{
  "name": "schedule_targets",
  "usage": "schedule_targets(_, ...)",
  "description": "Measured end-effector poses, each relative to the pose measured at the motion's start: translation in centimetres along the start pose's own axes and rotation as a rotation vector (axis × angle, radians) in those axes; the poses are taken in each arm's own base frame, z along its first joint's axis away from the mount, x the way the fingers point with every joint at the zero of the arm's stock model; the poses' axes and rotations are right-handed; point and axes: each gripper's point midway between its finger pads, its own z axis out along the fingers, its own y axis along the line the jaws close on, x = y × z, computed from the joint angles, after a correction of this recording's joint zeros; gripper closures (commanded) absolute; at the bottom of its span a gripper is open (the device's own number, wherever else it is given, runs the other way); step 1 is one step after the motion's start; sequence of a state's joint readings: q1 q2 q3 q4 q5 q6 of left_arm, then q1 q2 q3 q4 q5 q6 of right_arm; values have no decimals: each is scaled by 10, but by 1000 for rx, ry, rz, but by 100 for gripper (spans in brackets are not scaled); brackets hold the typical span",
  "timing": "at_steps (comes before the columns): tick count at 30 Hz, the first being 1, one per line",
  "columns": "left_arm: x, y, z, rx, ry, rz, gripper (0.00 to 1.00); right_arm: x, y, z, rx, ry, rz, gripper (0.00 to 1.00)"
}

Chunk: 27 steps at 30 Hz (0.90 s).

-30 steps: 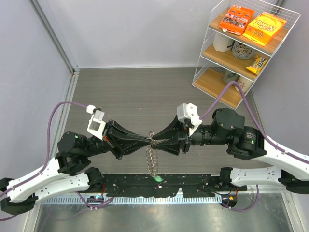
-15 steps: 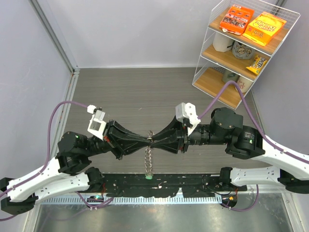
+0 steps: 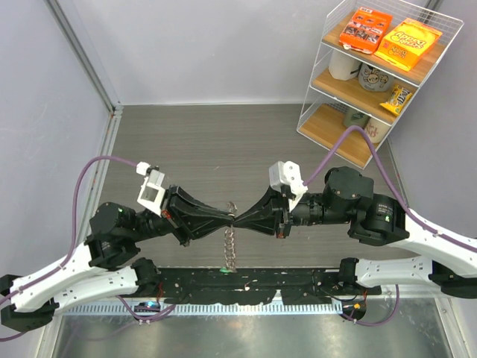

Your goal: Put the keys on the keyring

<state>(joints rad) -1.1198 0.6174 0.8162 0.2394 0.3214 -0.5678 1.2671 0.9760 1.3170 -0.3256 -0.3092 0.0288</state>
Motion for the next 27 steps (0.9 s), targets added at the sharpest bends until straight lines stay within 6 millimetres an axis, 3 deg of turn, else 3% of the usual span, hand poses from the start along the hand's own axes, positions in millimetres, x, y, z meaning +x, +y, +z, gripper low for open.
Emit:
schedule_targets(4,4,3,-5,-31,37,16,72,9,0,-2,1,36,6,94)
schedule_targets(11,1,1,-20,-76,100,65,55,28,9,-13,-31,129,31,95)
schedule_targets(19,-8,-20,-20,-13,207,97,48,26,23,-17,-113,210,49,94)
schedule_targets(27,22,-22,-21,34,409,64,45,44,29,0,-172,368,139,94)
